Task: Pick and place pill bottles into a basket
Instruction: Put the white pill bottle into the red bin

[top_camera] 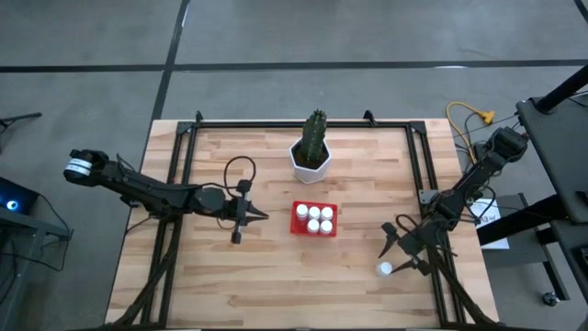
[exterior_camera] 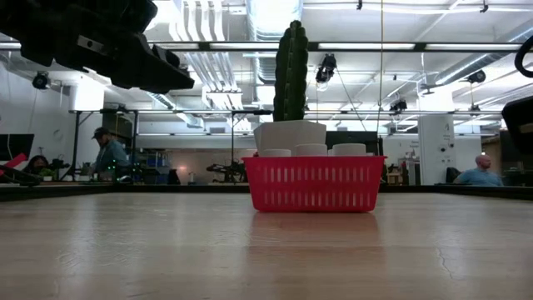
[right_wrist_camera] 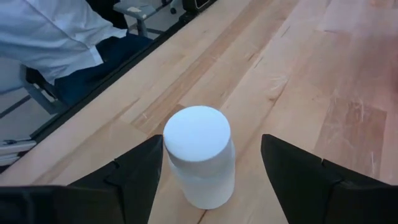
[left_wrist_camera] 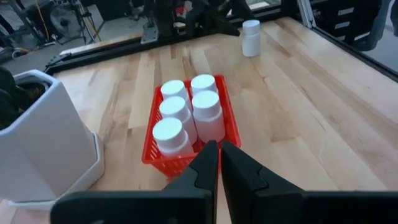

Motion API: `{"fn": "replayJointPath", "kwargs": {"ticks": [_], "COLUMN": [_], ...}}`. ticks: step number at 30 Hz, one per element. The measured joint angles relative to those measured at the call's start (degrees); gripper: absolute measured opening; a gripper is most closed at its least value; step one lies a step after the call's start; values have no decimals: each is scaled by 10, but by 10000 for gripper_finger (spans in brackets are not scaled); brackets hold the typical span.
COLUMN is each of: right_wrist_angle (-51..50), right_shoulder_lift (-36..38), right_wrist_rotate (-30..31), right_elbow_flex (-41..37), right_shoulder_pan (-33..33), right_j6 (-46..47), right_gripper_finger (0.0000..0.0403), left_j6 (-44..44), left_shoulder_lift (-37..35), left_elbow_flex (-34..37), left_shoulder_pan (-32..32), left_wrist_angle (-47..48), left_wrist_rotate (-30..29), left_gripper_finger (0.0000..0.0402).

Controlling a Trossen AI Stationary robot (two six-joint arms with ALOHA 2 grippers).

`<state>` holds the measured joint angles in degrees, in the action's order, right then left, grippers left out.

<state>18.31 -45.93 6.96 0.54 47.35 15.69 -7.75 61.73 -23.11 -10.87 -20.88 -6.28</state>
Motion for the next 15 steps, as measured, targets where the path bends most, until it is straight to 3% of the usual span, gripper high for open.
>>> {"fn": "replayJointPath", "kwargs": {"ticks": [15], "right_wrist_angle": [8], "right_shoulder_lift": [0], "right_wrist_rotate": [5], "right_elbow_flex": [0], "right_shoulder_pan": [0], "right_j6": [38], "right_gripper_finger": [251], "left_j6": [1], "left_shoulder_lift": [0], "left_elbow_flex": [-2], "left_shoulder_pan": [0], "left_wrist_angle": [4], "left_wrist_rotate": [0], "left_gripper_finger": [2]}}
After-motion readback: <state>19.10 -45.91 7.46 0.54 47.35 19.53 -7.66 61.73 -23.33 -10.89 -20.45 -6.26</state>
